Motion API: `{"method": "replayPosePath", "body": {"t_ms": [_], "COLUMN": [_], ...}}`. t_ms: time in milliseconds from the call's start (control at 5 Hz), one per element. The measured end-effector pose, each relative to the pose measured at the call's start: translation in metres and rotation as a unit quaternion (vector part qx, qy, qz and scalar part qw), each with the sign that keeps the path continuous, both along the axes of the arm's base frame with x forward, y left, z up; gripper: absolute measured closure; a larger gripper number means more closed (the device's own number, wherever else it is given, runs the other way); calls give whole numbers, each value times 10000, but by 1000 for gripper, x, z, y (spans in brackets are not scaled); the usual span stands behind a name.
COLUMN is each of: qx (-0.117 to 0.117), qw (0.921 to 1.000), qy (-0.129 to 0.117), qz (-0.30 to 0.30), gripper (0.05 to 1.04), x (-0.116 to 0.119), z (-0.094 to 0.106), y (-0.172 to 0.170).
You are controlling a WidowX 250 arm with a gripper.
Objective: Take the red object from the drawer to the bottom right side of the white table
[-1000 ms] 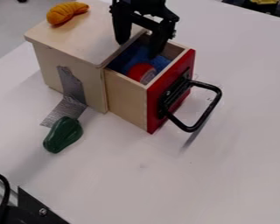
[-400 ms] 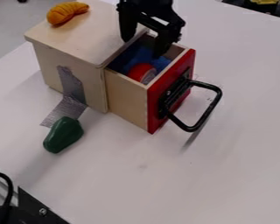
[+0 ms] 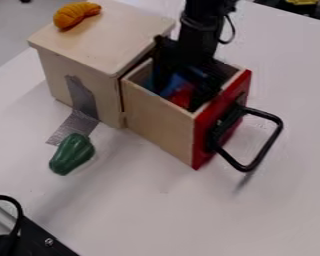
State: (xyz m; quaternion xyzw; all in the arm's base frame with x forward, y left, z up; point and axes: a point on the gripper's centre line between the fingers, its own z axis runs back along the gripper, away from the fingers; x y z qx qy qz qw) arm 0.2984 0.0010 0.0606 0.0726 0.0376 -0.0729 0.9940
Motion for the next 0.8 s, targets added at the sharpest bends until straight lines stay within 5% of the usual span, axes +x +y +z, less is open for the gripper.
{"method": "replayPosePath", "body": {"t_ms": [400,800], "qx": [167,-132], "qw": [9998,9984], "qy": [-38,3], "qz": [113,548], "gripper": [110,536], "x": [-6,-13], "z": [-3,-12], "y": [1,16]}}
